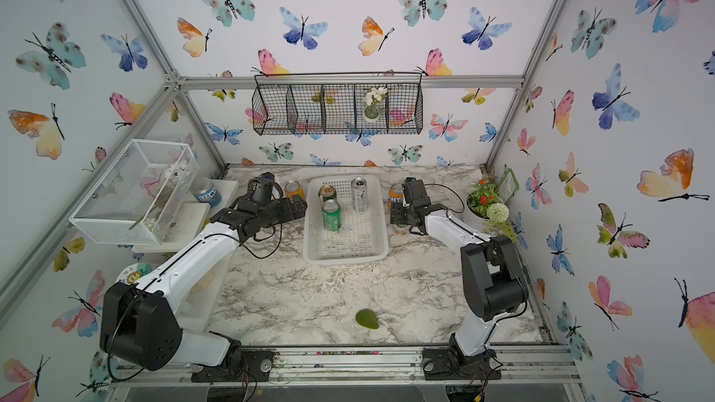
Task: Take out the drinks from the basket
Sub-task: Place the drink at the center of the board.
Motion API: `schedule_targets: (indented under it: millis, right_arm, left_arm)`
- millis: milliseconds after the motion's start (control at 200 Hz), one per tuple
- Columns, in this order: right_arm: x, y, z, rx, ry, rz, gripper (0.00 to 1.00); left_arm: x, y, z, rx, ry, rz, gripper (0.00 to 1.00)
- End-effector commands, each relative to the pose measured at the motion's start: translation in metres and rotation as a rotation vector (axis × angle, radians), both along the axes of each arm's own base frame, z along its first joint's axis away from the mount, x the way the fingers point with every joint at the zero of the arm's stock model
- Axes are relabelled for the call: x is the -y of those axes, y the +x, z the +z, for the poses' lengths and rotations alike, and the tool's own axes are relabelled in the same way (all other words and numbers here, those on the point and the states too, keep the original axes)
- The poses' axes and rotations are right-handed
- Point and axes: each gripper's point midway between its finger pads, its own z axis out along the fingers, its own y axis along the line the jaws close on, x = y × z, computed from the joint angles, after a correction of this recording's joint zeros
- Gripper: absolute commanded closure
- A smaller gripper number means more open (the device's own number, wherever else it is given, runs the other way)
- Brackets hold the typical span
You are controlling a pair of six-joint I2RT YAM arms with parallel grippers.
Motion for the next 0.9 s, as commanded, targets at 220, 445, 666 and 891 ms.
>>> schedule_targets:
  millis: [220, 445, 666, 891]
  right_arm:
    - [-0.013, 0.014, 0.014, 0.066, 0.074, 0.003, 0.54]
    - [-0.015, 0.011, 0.001, 0.033, 0.071, 0.004, 0.37]
    - [-0.012, 0.01, 0.005, 0.038, 0.071, -0.011, 0.21]
    - [-0.009, 0.011, 0.017, 0.051, 0.076, -0.044, 0.13]
  left_arm:
    - [0.009, 0.004, 0.004, -0.001, -0.017, -0.037, 0.01]
    - [0.011, 0.006, 0.001, -0.009, -0.018, -0.04, 0.01]
    - [0.012, 0.005, 0.002, -0.01, -0.021, -0.045, 0.01]
    - [0.022, 0.004, 0.006, 0.007, -0.003, -0.071, 0.01]
